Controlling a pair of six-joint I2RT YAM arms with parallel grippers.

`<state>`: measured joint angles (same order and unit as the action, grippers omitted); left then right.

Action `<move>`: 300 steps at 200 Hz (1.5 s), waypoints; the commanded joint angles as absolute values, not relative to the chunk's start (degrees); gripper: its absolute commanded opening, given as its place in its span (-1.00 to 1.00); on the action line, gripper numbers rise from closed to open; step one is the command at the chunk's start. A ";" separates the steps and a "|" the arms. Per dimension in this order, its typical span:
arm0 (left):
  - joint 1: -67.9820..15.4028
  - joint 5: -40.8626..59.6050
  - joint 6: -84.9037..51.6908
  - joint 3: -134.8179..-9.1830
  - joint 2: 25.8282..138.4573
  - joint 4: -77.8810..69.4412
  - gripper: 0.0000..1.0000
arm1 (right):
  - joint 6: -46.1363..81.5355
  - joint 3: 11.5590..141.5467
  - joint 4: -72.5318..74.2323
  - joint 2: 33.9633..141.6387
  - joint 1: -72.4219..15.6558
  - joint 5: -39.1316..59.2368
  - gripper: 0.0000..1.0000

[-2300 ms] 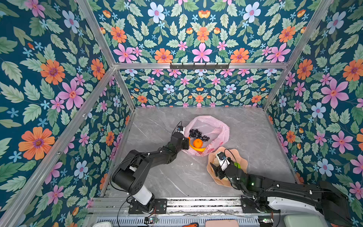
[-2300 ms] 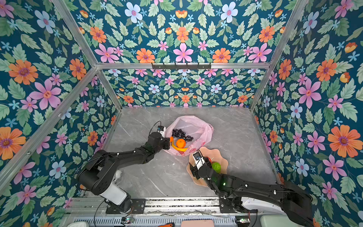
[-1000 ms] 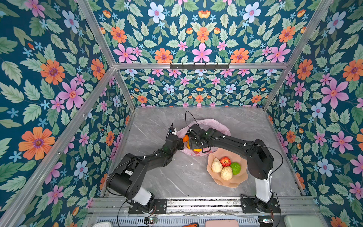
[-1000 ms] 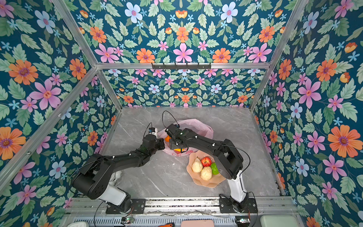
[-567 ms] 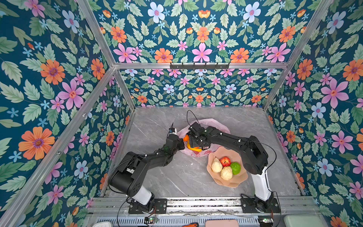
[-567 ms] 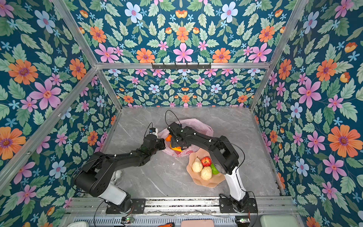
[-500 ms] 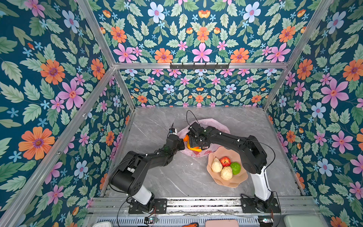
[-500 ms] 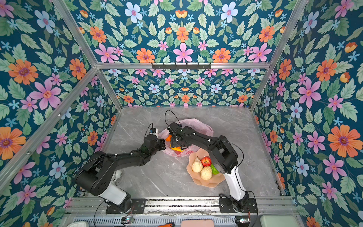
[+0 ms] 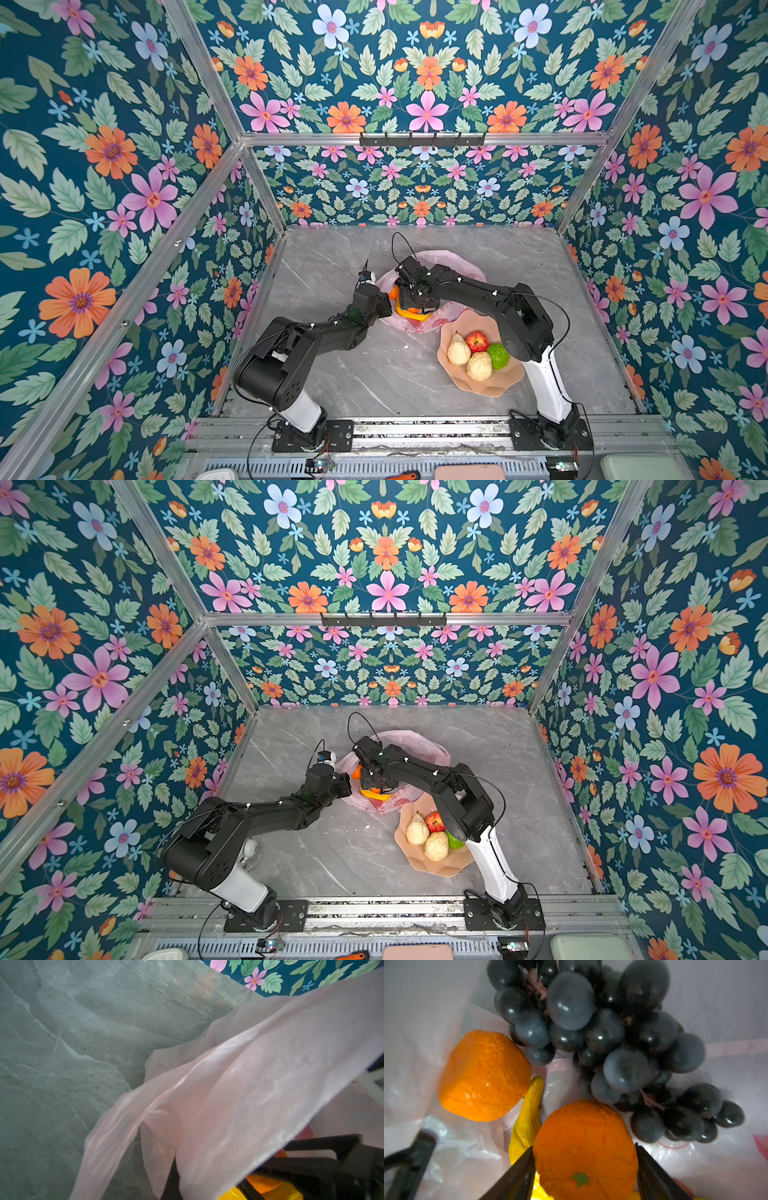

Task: Take the fake fruits out of the plastic bag
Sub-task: 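Grasp the large orange with the right gripper and lift it, then carry the large orange with the right gripper over the peach bowl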

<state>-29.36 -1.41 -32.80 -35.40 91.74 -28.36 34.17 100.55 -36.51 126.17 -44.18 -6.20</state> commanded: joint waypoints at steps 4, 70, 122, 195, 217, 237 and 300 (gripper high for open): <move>-29.44 -1.83 -32.78 -35.69 91.33 -28.04 -1.00 | 33.42 101.79 -38.32 127.04 -44.14 -6.90 0.40; -29.44 -2.46 -32.61 -35.79 91.24 -27.38 -1.00 | 32.17 104.17 -39.91 128.43 -44.21 -8.04 0.33; -29.44 -2.64 -32.52 -35.95 91.14 -27.07 -1.00 | 31.12 103.70 -39.45 126.59 -44.21 -7.75 0.28; -29.44 -2.28 -32.17 -36.40 91.45 -26.72 -1.00 | 28.84 99.57 -37.97 120.09 -44.34 -5.46 0.23; -29.44 -2.13 -32.17 -36.53 91.54 -26.65 -1.00 | 28.55 98.29 -37.69 118.33 -44.38 -4.78 0.24; -29.44 -2.02 -32.08 -36.64 91.43 -26.54 -1.00 | 28.09 97.12 -37.62 116.81 -44.38 -3.48 0.23; -29.44 -1.67 -31.87 -36.91 91.56 -26.19 -1.00 | 24.36 89.65 -39.43 105.02 -43.97 -4.28 0.24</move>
<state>-29.41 -1.69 -32.56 -36.38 91.42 -26.06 26.52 92.14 -38.44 109.01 -44.16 -3.27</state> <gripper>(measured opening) 0.050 0.620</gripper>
